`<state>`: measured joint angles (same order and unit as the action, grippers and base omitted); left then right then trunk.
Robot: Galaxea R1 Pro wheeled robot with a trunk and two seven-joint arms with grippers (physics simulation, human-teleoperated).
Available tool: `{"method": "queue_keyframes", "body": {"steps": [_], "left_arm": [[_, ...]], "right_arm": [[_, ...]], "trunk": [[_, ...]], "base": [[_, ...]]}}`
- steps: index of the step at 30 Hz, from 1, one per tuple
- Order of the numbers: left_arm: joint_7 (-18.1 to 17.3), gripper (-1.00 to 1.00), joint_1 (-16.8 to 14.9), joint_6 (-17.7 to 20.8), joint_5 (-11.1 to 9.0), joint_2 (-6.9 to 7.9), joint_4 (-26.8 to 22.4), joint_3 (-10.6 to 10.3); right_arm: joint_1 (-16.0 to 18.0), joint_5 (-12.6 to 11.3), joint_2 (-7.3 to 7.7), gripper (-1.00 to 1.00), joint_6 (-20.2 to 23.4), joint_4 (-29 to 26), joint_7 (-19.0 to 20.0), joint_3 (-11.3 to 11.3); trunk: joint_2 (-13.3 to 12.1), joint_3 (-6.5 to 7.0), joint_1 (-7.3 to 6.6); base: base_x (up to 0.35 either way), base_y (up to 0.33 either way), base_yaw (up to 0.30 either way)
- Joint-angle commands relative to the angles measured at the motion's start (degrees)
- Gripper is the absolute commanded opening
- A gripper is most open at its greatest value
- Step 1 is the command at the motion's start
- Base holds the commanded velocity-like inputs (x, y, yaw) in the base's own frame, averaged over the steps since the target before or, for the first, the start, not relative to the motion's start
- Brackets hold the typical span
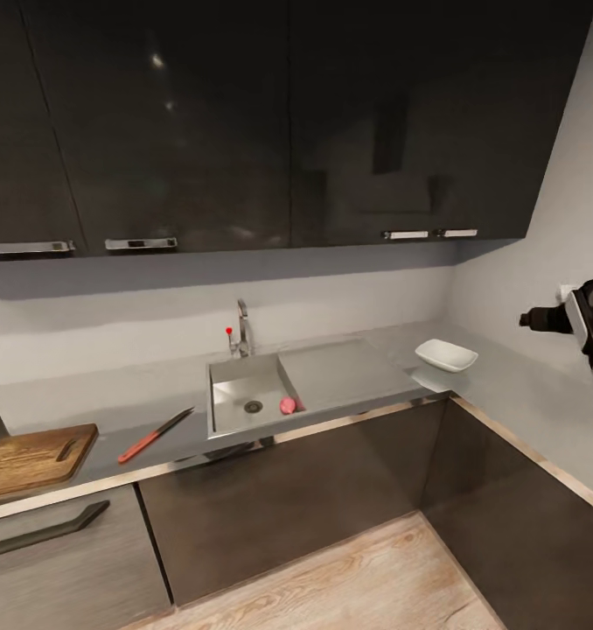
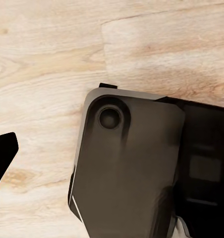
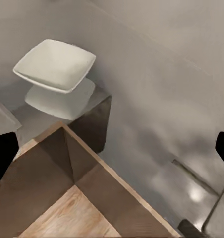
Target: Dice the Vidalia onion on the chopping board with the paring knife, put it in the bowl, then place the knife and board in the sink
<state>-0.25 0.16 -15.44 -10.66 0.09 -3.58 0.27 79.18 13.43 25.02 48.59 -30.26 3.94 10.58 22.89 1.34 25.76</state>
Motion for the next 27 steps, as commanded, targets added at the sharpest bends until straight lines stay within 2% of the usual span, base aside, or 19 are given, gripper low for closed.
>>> {"method": "queue_keyframes", "body": {"steps": [1, 6, 11, 13, 14, 22, 27], "left_arm": [[0.0, 1.00, 0.0, -0.1, -0.2, 0.00, 0.0, 0.0], [-0.1, 1.00, 0.0, -0.2, -0.2, 0.05, -0.1, 0.0], [0.0, 1.00, 0.0, -0.1, -0.1, 0.12, -0.1, 0.2], [0.0, 1.00, 0.0, -0.1, -0.1, 0.14, -0.1, 0.2], [0.0, 1.00, 0.0, -0.1, -0.1, 0.11, -0.1, 0.2], [0.0, 1.00, 0.0, -0.1, -0.1, 0.01, -0.1, 0.3], [0.0, 1.00, 0.0, -0.1, -0.1, 0.00, -0.1, 0.3]], "right_arm": [[0.0, 0.5, -0.16, 1.00, 0.2, 0.0, 0.4, 1.7], [0.0, 0.4, -1.31, 1.00, 0.2, 0.2, 0.3, 3.7], [0.0, 0.3, -3.64, 1.00, 0.0, 0.3, 0.3, 4.3], [0.0, -0.2, -4.44, 1.00, -0.2, 0.3, 0.3, 4.4], [0.0, -1.9, -5.12, 1.00, -1.6, 0.4, 0.3, 4.4], [0.0, -4.4, -5.67, 1.00, -6.8, 4.6, 0.2, 4.6], [0.0, -6.4, -5.60, 1.00, -8.2, 5.9, 0.2, 4.7]], "trunk": [[0.0, -0.01, 0.02], [0.0, -0.01, 0.02], [0.0, -0.01, 0.02], [0.0, -0.01, 0.02], [0.0, -0.01, 0.02], [0.0, -0.01, 0.02], [0.0, -0.01, 0.02]], "base": [[0.000, 0.000, -0.003], [0.000, 0.000, -0.001], [0.000, 0.000, 0.000], [0.000, 0.000, 0.000], [0.000, 0.000, 0.000], [0.000, 0.000, 0.000], [0.000, 0.000, 0.000]]}}
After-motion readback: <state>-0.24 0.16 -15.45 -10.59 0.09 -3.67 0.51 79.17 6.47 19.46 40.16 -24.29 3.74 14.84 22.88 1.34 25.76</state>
